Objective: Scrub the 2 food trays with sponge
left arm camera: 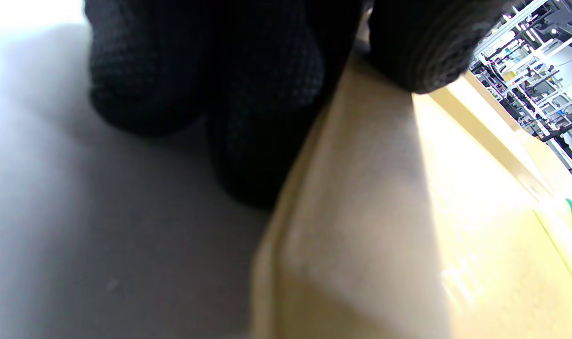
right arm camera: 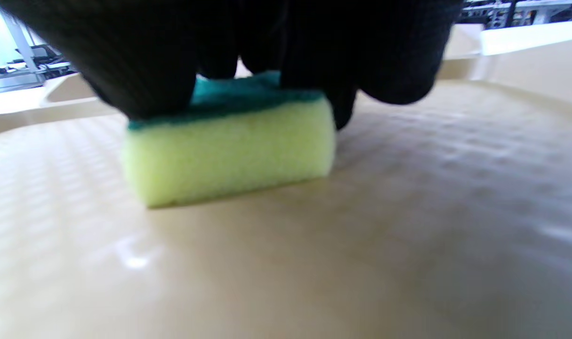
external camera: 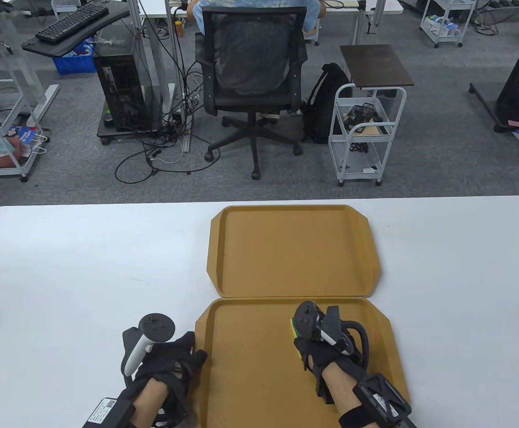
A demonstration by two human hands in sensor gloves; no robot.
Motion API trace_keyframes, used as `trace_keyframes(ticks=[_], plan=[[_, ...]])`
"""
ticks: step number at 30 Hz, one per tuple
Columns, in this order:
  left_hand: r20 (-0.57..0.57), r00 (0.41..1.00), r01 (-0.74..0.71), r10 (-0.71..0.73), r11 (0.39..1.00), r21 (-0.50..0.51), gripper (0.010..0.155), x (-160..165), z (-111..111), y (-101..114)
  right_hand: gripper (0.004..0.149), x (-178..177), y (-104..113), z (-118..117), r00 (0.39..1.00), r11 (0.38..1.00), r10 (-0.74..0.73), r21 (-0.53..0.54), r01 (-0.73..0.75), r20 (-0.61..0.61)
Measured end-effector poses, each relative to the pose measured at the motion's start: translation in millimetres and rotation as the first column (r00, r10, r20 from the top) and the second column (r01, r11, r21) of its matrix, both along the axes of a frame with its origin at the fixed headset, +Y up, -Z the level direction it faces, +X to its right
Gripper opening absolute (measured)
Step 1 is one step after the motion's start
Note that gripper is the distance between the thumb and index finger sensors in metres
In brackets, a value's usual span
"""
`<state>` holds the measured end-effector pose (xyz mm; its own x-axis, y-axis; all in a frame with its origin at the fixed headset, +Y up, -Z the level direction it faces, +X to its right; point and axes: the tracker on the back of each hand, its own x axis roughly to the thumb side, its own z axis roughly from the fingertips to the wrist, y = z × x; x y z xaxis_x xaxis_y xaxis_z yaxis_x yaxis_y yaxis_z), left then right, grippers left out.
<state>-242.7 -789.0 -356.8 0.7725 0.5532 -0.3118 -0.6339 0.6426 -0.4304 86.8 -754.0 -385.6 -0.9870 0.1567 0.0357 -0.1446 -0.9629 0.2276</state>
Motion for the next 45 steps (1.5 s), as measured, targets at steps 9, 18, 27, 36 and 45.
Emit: trace_keyframes(ticks=[9, 18, 27, 36, 45], plan=[[0.001, 1.000, -0.001, 0.001, 1.000, 0.000, 0.073, 0.2, 0.2, 0.0, 0.066, -60.0, -2.9, -1.1, 0.997, 0.999, -0.051, 0.000, 0.051, -0.062], [0.001, 1.000, -0.003, 0.003, 1.000, 0.000, 0.073, 0.4, 0.5, -0.2, 0.070, -111.0, -6.9, 3.1, 0.990, 0.996, -0.092, -0.003, 0.092, -0.104], [0.002, 1.000, -0.002, 0.002, 1.000, -0.001, 0.073, 0.5, 0.6, -0.1, 0.069, -123.9, -10.0, 3.3, 0.989, 0.992, -0.120, -0.038, 0.117, -0.083], [0.001, 1.000, 0.002, -0.002, 1.000, 0.002, 0.073, 0.7, 0.9, 0.1, 0.077, -122.1, -10.1, 27.6, 0.981, 0.989, -0.127, -0.096, 0.114, -0.144], [0.000, 1.000, 0.000, 0.000, 1.000, 0.001, 0.073, 0.7, 1.1, 0.0, 0.085, -126.3, -7.5, 62.0, 0.970, 0.987, -0.079, -0.156, 0.044, -0.231]])
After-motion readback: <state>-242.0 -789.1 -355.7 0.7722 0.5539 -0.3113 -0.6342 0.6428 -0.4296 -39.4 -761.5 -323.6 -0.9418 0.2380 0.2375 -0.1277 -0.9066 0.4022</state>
